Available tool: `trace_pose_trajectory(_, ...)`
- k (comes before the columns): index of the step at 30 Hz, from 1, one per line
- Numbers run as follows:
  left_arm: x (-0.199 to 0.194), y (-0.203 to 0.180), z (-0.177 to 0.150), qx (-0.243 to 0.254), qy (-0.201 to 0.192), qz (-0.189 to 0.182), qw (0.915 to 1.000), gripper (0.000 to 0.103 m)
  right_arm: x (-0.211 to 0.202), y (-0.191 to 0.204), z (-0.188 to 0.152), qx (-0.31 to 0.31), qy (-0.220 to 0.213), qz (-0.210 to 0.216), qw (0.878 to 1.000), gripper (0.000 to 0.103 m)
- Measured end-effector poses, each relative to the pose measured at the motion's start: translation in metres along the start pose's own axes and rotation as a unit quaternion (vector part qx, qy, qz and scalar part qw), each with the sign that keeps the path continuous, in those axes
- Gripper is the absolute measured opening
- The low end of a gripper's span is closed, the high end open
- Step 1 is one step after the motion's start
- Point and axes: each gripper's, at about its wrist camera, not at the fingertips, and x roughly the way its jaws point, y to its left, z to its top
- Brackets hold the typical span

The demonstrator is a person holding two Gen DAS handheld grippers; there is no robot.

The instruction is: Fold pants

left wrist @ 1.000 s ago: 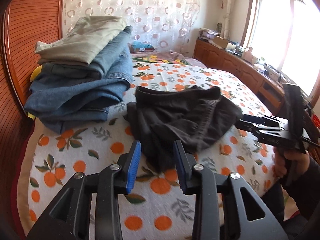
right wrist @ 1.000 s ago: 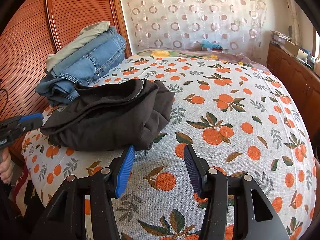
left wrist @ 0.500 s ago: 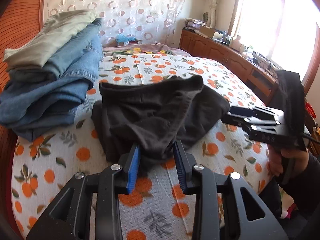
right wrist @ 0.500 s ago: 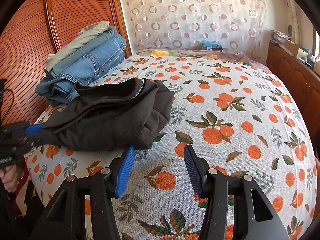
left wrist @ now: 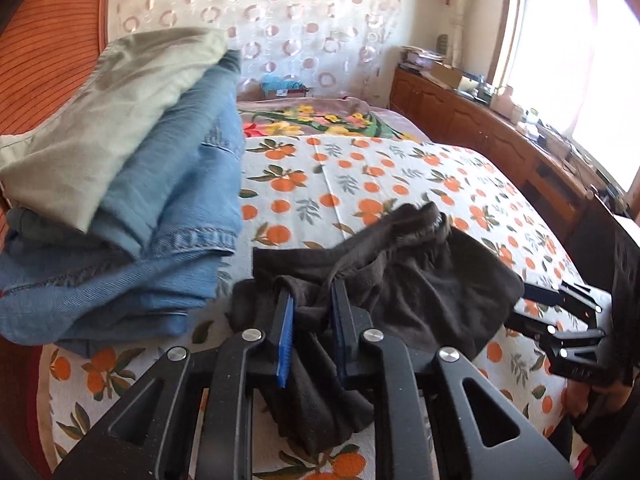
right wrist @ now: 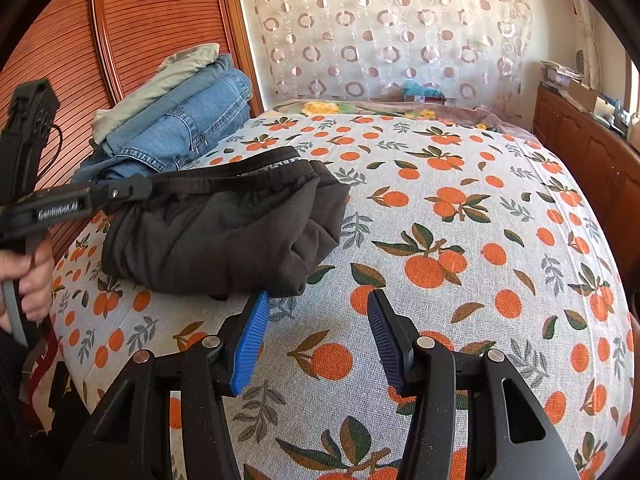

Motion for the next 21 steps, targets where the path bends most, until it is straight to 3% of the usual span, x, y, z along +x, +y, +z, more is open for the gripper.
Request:
trace_pose_trajectory(4, -0.010, 0.000, -0.001, 0.001, -0.014, 0.005, 0.9999, 0.032, 0.000, 0.000, 0.000, -0.001, 0.000, 0.000, 1.000, 0.053)
trace_pose_trajectory(15, -0.021, 0.002, 0.000, 0.005, -0.026, 0.015, 0.9995, 0.034, 0.000, 0.001, -0.001, -0.003, -0.002, -0.001, 1.000, 0.053)
trace_pose_trajectory(19, -0.024, -0.005, -0.017, 0.012, -0.023, -0.002, 0.9997, 0.051, -0.002, 0.001, -0.002, -0.004, -0.008, -0.002, 1.000, 0.053)
trace_pose_trajectory(21, -0.022, -0.007, -0.024, 0.017, -0.017, 0.000, 0.9997, 0.051, -0.003, 0.002, -0.002, -0.006, -0.008, -0.002, 1.000, 0.053)
